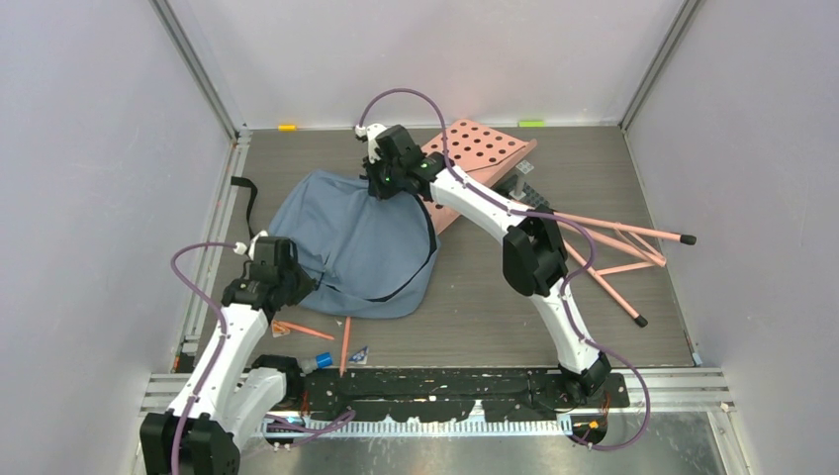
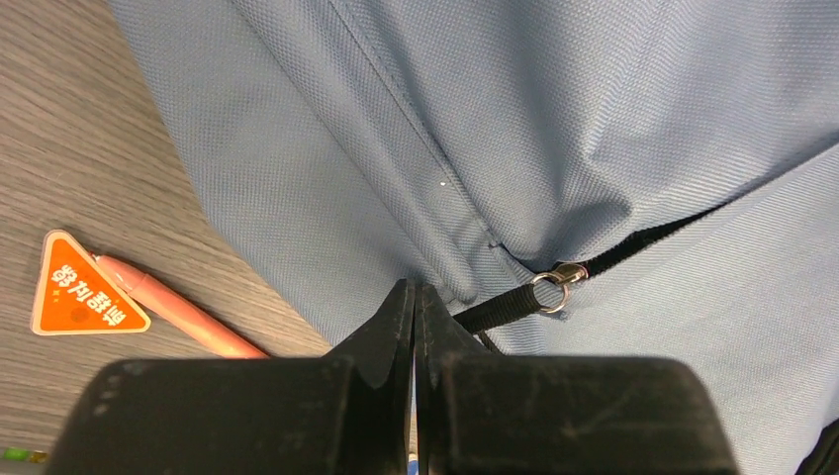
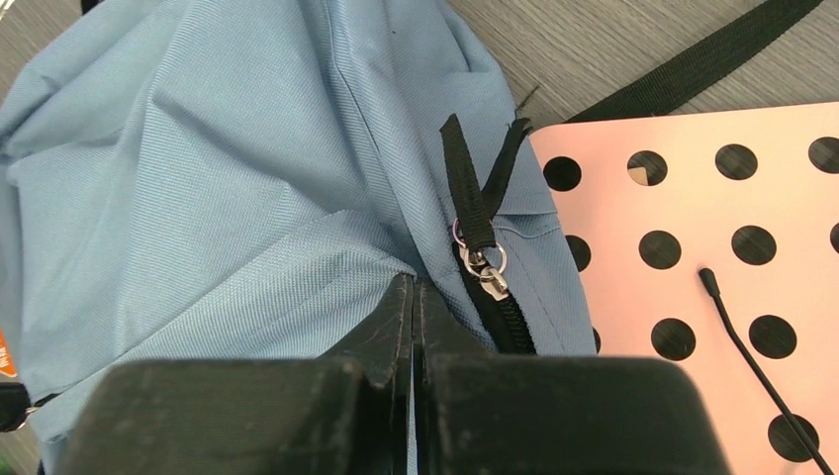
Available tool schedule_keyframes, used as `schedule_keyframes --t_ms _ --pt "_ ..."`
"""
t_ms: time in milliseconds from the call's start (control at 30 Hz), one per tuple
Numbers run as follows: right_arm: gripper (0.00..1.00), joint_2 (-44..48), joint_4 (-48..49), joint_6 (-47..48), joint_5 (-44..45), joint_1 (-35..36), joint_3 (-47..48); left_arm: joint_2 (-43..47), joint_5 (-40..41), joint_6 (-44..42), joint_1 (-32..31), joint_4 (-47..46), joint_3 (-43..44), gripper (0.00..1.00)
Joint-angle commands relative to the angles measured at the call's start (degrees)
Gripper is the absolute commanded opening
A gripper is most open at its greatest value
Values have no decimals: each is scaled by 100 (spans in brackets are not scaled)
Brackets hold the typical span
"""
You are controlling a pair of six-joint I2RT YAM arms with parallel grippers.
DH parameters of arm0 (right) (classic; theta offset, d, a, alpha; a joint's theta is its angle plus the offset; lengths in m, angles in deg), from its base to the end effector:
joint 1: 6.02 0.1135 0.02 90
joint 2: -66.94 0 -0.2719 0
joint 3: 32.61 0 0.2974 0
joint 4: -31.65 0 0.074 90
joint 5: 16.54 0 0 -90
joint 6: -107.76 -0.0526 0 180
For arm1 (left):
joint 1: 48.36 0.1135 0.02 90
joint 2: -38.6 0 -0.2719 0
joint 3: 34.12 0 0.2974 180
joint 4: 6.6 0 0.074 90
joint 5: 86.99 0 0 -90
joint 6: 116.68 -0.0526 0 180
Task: Pack the student bag
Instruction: Unzip the student bag at the center of the board.
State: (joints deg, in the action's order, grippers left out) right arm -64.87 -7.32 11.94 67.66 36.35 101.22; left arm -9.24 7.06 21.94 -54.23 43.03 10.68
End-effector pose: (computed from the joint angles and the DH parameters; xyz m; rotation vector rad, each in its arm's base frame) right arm 0.4393 0.4079 0.2507 -0.7672 2.1399 0.5682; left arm 0.2104 -0.0179 0.1987 -0.9441 2.3299 -0.3097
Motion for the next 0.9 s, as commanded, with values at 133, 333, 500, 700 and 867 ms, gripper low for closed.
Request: schedule_keyframes --t_ms 133,333,500,700,867 --pt "21 769 693 -315 219 -132 128 53 -169 -304 42 577 184 1" --pt "60 1192 445 -1153 355 -112 18 140 -202 -638 42 752 1089 61" --pt "63 1589 -28 -2859 1312 2 -320 -46 60 -1347 42 801 1760 81" --pt "74 1517 -639 -3794 1682 316 -346 -622 53 -1998 41 898 2153 87" --pt "75 1177 -1119 -3801 1652 639 13 -698 1 -2031 41 776 2102 90"
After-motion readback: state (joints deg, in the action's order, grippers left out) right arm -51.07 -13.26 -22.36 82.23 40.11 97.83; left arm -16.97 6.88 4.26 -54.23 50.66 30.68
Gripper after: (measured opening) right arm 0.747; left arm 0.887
